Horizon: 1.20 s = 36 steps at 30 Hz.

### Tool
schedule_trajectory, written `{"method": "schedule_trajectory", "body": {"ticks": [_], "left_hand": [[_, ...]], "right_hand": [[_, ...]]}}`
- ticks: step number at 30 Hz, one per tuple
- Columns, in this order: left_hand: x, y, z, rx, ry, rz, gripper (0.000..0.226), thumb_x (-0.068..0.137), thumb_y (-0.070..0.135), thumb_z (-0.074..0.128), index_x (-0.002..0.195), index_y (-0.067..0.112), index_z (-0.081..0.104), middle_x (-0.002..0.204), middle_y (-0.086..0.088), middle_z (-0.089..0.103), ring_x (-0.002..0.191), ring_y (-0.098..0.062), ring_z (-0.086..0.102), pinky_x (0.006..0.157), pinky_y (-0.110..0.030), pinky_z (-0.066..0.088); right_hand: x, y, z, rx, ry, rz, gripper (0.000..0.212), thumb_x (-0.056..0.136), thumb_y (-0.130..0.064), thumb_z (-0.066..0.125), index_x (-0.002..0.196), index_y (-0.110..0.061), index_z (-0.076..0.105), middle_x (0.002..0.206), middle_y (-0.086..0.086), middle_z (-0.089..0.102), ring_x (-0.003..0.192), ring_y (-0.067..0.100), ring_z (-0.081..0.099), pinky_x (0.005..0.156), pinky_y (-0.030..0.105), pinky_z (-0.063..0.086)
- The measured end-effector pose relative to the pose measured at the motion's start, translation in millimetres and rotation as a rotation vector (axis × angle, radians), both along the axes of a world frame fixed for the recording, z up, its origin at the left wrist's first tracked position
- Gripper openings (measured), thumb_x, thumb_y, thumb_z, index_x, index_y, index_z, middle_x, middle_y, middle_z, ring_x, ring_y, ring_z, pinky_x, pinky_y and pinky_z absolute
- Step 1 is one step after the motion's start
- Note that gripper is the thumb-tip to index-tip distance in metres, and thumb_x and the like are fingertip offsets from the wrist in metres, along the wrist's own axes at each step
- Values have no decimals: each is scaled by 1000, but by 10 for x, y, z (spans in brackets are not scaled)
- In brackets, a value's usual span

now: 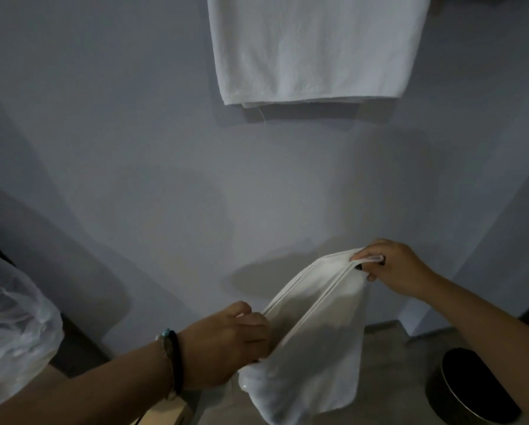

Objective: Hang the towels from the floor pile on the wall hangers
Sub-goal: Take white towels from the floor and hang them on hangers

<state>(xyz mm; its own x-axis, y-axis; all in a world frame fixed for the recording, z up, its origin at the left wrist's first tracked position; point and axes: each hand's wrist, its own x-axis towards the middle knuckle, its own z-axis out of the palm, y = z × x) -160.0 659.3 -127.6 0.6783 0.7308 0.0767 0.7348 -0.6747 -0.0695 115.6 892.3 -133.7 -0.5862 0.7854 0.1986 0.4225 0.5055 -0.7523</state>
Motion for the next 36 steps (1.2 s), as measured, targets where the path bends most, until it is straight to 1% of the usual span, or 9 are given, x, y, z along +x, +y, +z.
{"method": "schedule_trajectory", "body": {"ticks": [3,7,12,17,22,26,29,32,36], "left_hand": [[-85,41,-81,-168,-59,90,31,79,10,59,99,30,46,86,9,61,78,-13,57,80,-23,34],[-165,37,-135,-154,-29,171,48,70,11,66,104,34,41,80,13,67,61,-9,58,70,-18,39],[-199,156,22,7,-34,249,37,78,17,62,104,36,43,73,13,67,54,-7,55,65,-26,41],[-259,182,249,-154,-375,386,15,96,38,37,104,37,50,95,18,64,72,-1,53,87,-31,27],[-353,213,318,-4,-28,387,44,87,60,37,111,28,57,93,11,62,79,-9,57,92,-33,22],[-560,371,422,271,155,405,44,87,58,38,66,28,63,62,13,54,70,-9,53,79,-35,24],[-737,432,608,374,154,441,51,82,66,39,63,27,66,74,11,52,82,-13,48,85,-38,24],[-862,456,843,364,170,553,58,74,77,40,71,30,73,95,5,53,92,-19,49,90,-43,31],[-916,505,1096,222,-184,804,73,64,81,50,101,22,70,110,6,56,85,-14,58,77,-31,50]], "right_hand": [[-20,66,-34,-32,-20,-4,39,80,8,68,76,-30,71,86,15,61,62,10,64,55,22,55],[-50,132,-36,-57,-44,13,40,80,11,66,76,-28,73,87,12,63,61,8,65,57,20,56],[-45,195,11,-68,-67,27,39,82,9,66,77,-28,72,86,8,65,58,7,64,57,19,54],[41,247,-4,-112,-48,4,37,82,8,66,79,-28,73,84,3,68,58,15,67,57,22,55],[-13,218,3,-118,-55,20,35,82,7,67,81,-27,74,83,3,70,60,23,68,63,30,57],[-104,220,185,-72,-27,30,22,81,1,70,86,-19,76,84,4,69,57,22,67,61,21,53],[-154,238,392,-28,-9,15,17,81,0,72,88,-14,77,81,6,70,52,14,64,57,19,51],[-230,253,629,53,21,-25,22,79,-1,74,80,-23,74,70,-14,69,51,0,59,55,10,45],[-337,254,1008,194,60,-49,18,78,-5,76,83,-22,74,65,-32,64,61,-14,58,61,2,40]]}}
